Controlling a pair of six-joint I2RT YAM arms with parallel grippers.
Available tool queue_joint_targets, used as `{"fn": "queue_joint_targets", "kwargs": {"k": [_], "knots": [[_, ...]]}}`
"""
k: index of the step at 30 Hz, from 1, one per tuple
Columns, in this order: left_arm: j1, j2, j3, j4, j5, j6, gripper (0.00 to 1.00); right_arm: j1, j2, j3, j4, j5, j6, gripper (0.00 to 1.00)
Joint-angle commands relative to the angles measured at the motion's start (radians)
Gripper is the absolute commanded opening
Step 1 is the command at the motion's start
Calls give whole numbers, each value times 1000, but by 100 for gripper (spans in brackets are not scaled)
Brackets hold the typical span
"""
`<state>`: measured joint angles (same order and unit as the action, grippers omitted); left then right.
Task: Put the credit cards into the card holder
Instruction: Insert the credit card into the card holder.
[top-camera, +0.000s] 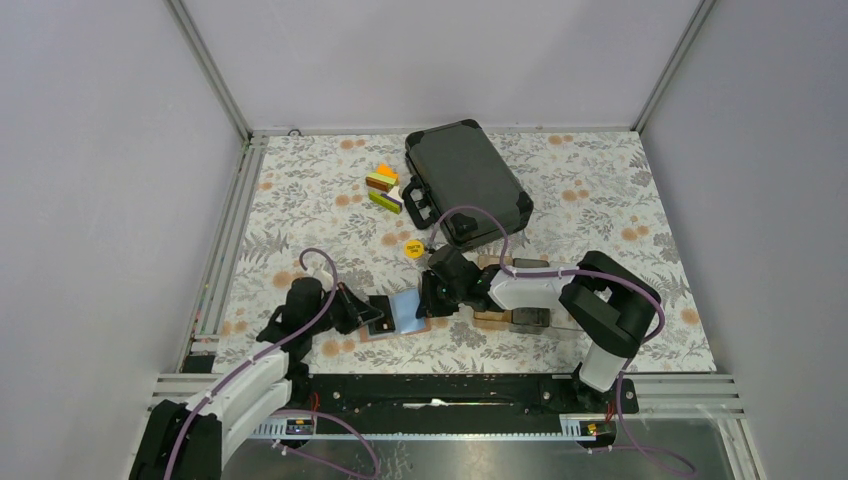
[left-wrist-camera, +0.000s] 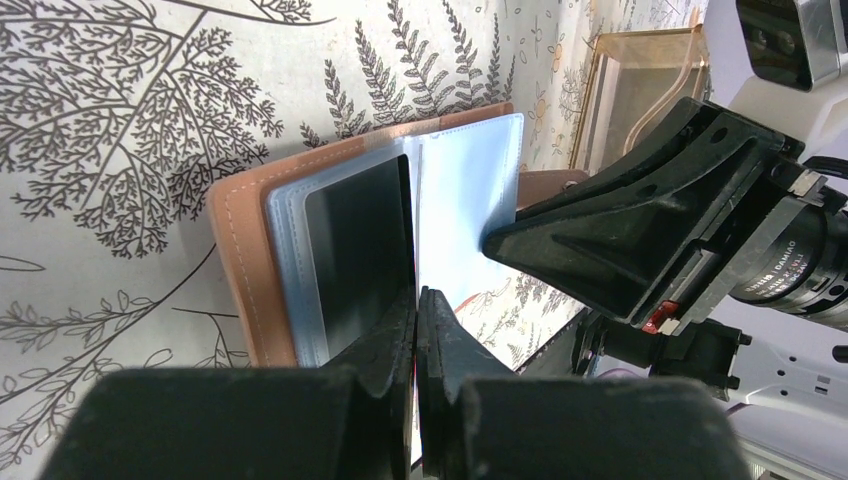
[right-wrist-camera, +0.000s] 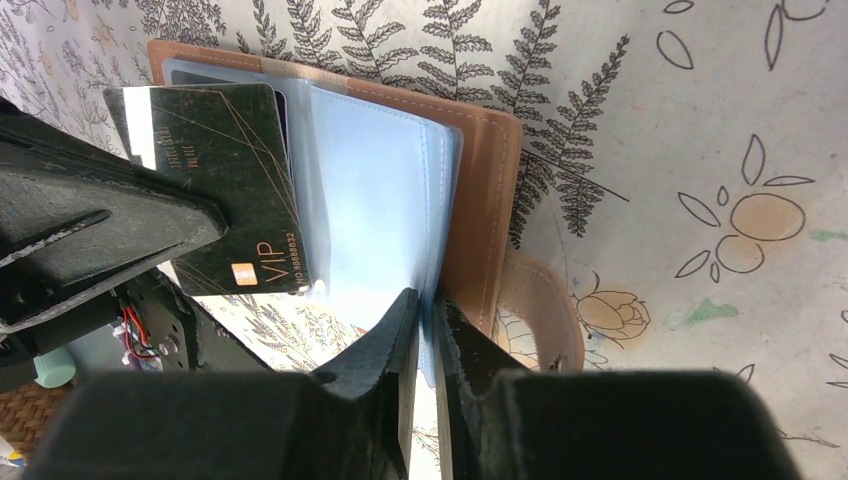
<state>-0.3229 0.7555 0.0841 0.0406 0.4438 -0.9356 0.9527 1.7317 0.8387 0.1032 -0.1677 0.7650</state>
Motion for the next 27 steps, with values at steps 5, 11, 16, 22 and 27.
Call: {"fn": "queue_joint_targets", "kwargs": {"k": [5,11,16,22,27], "knots": [[-4,28,-34,161,19,-36,0,4,43,7,-55,46,-3,16],[-4,74,-41,203,22,-34,0,4,45,8,-59,43,-3,15],[-3,118,-46,248,38,-41,0,4,51,14,-61,41,-3,15],[-7,139,-45,260,46,-43,0,4,66,23,-62,33,-3,15],[-13,159,-50,261,48,-45,0,4,66,25,-66,36,-3,15]]}}
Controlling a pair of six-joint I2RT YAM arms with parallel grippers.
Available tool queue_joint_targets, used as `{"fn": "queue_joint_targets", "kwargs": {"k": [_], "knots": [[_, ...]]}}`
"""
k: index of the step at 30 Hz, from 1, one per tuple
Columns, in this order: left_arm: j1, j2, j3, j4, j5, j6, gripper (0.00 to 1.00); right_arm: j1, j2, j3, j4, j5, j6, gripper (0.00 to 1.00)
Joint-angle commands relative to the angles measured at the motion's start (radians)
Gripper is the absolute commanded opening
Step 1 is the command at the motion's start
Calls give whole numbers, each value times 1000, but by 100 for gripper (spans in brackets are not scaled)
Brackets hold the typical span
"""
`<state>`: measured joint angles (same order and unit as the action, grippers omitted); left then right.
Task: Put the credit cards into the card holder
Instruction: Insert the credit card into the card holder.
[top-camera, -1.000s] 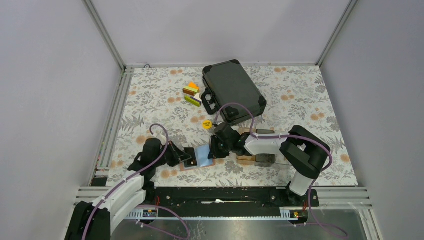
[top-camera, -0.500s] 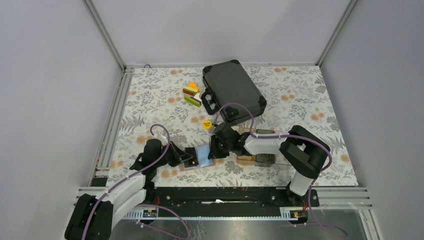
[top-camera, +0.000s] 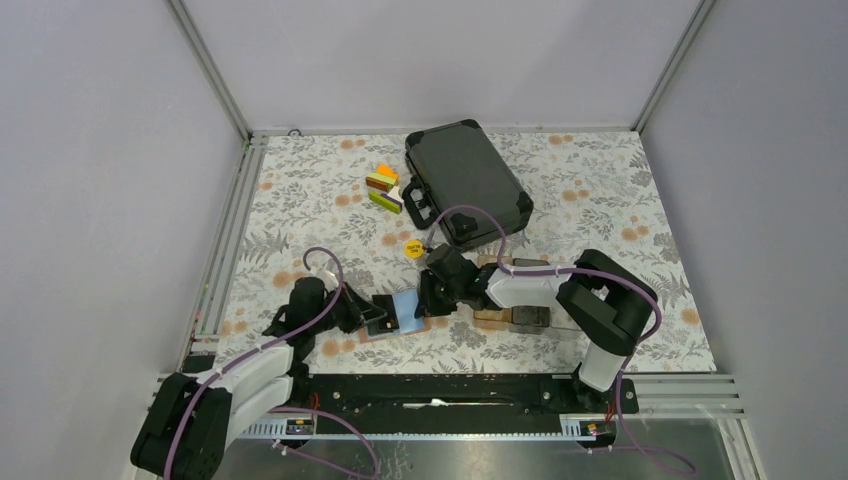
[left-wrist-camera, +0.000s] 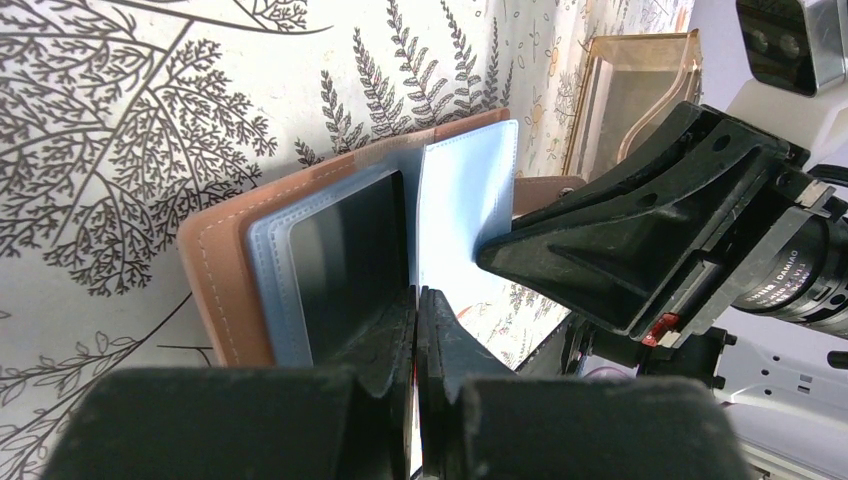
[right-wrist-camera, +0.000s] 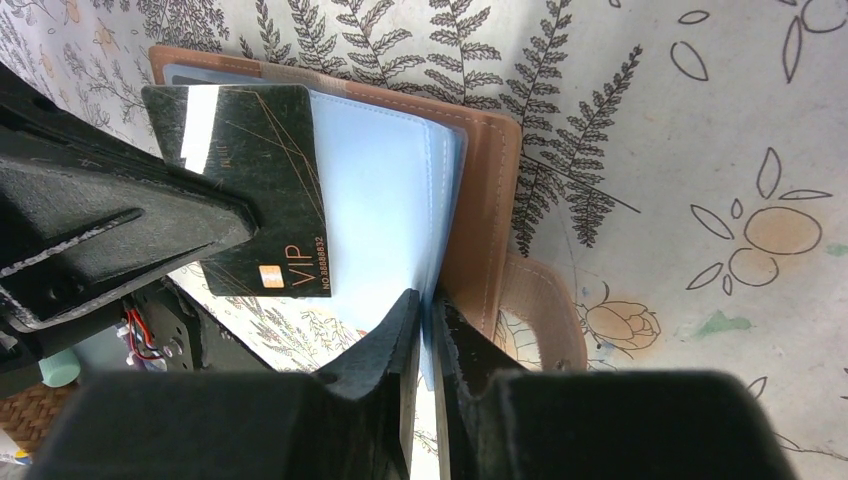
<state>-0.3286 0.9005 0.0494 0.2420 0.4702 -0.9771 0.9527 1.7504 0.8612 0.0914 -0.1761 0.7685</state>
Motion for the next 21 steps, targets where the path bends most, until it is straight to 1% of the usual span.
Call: {"fn": "queue_joint_targets", "kwargs": {"k": [1,14,16,21], "knots": [[-9,20,-16,60,22,-5,0,4,47,4,-55,45,-6,15],[-40,47,-21,53,-8,-58,0,4,49,4,-61,52,-5,15],[-42,37,-27,44,-14,-71,0,4,47,3,-62,53,-5,15],[-44,-52,-19,-60,-64,-68,0,4,44,2,-65,58,-5,15]]}}
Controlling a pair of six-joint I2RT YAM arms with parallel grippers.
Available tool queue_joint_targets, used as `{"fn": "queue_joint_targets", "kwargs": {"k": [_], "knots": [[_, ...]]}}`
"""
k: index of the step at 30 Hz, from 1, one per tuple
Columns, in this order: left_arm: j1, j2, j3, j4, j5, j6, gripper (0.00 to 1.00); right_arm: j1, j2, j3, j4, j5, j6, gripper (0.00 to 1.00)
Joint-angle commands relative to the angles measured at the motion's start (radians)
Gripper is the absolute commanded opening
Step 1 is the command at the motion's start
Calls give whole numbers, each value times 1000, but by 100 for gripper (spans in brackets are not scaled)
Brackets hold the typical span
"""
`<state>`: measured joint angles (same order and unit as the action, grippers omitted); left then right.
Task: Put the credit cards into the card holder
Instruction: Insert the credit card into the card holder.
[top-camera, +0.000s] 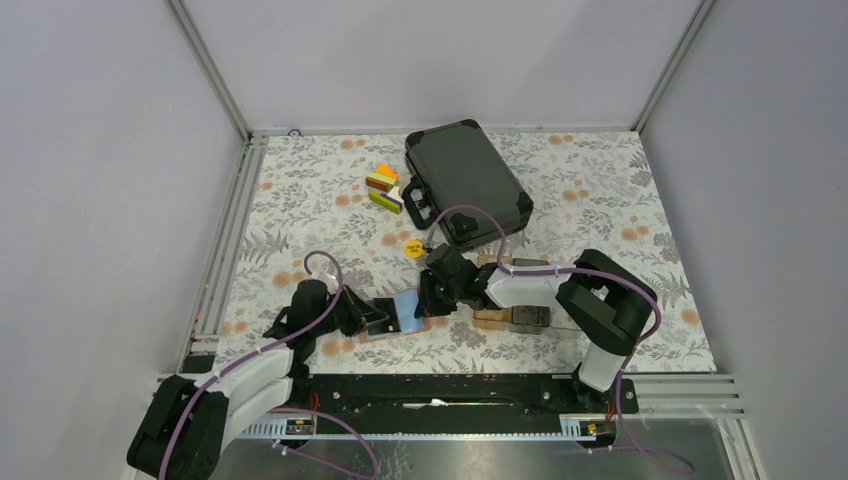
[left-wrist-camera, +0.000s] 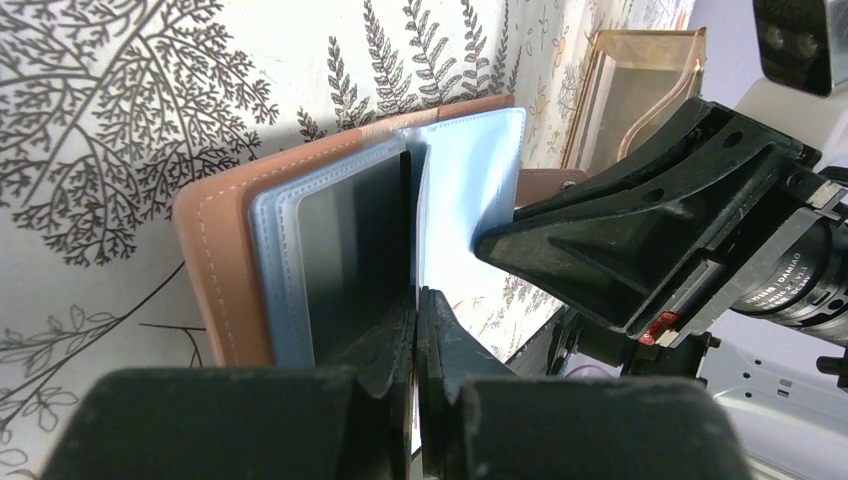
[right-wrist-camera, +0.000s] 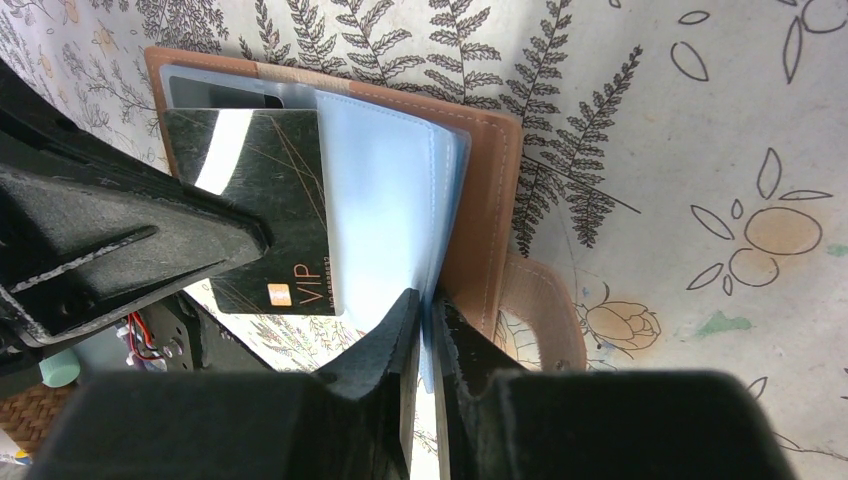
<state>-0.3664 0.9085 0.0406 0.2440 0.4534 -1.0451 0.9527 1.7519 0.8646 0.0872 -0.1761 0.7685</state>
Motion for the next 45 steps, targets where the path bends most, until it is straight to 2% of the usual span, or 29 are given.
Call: {"fn": "queue_joint_targets", "kwargs": {"k": [1,5,12,28,38,40,45], "knots": [[-6,-79,-9,-79,-54,0,0,4,43,-2,-62,58,-5,15],[-6,-105,-10,-105,-68,10,0,4,44,-3,-61,57,-5,15],[-6,2,-15,15,-21,23,0,4,42,-9,-61,55,-5,14],[-36,69,7,56,13,41,0,6,47,3,-62,53,0,14],[-46,170,52,98,25,62,0,10,49,5,-58,46,2,14],[-46,170,73,61,13,82,4,11,48,4,-59,47,2,14],[-46,108,134,-121,-65,159,25,11,40,1,-63,51,0,14]]}}
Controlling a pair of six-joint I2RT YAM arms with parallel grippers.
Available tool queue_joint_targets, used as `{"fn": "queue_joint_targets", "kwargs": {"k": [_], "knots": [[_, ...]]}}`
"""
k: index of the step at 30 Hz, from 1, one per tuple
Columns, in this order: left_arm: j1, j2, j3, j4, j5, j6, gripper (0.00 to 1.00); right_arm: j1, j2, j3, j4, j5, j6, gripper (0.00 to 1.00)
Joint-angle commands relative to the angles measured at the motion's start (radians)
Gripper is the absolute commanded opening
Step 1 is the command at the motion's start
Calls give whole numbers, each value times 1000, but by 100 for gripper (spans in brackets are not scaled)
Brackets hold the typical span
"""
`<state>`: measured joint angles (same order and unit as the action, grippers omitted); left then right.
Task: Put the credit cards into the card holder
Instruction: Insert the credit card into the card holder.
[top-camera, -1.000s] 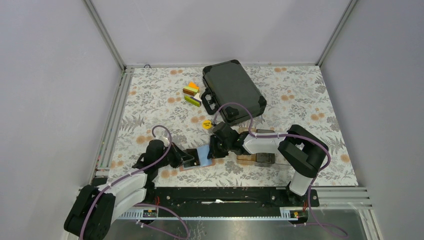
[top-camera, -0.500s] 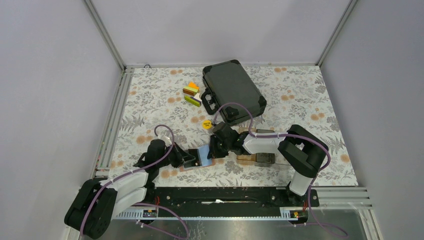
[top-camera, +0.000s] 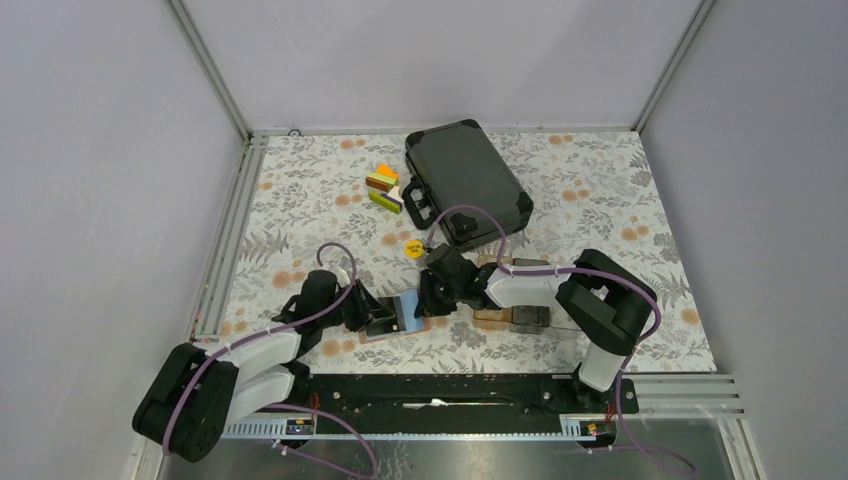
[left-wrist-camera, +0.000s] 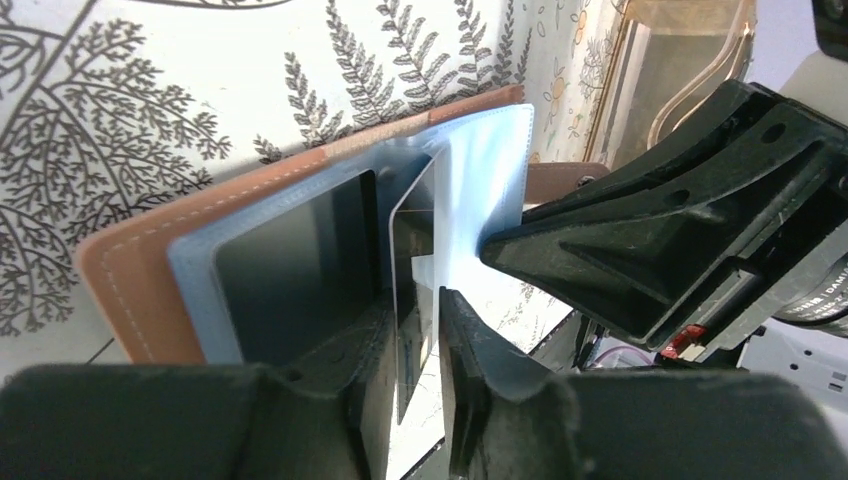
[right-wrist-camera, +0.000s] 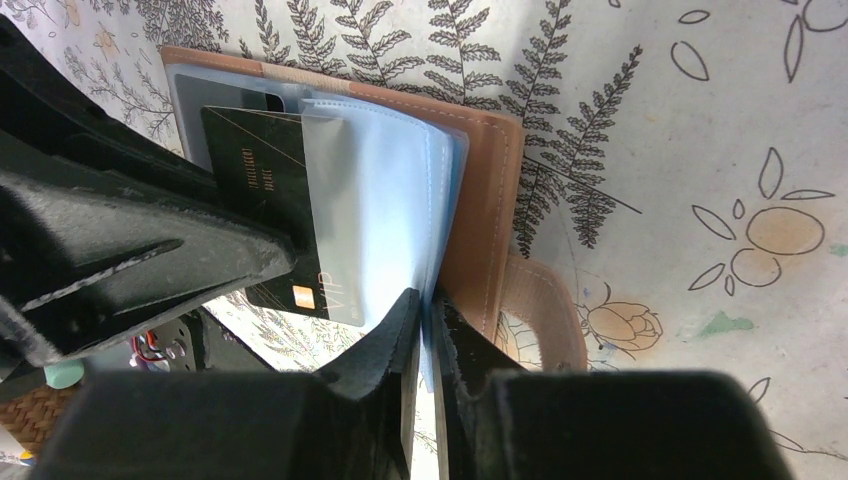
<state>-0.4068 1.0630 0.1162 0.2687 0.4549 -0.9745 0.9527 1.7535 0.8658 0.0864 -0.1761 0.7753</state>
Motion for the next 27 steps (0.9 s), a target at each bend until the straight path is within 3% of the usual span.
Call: {"fn": "queue_joint_targets", "kwargs": {"k": [1,6,9,16,27], "knots": [[-6,-60,68,-184,-80,102,30,11,38,-1,-63,53,-7,14],[-6,-120,105,-333,-137,142,54,11,39,1,-63,53,-8,14],[-7,-152,120,-398,-168,156,63,11,41,3,-63,53,-11,14],[-18,-161,125,-420,-166,162,66,12,46,5,-63,51,-11,14],[-112,-47,136,-274,-153,88,60,13,48,12,-60,46,-11,14]]}}
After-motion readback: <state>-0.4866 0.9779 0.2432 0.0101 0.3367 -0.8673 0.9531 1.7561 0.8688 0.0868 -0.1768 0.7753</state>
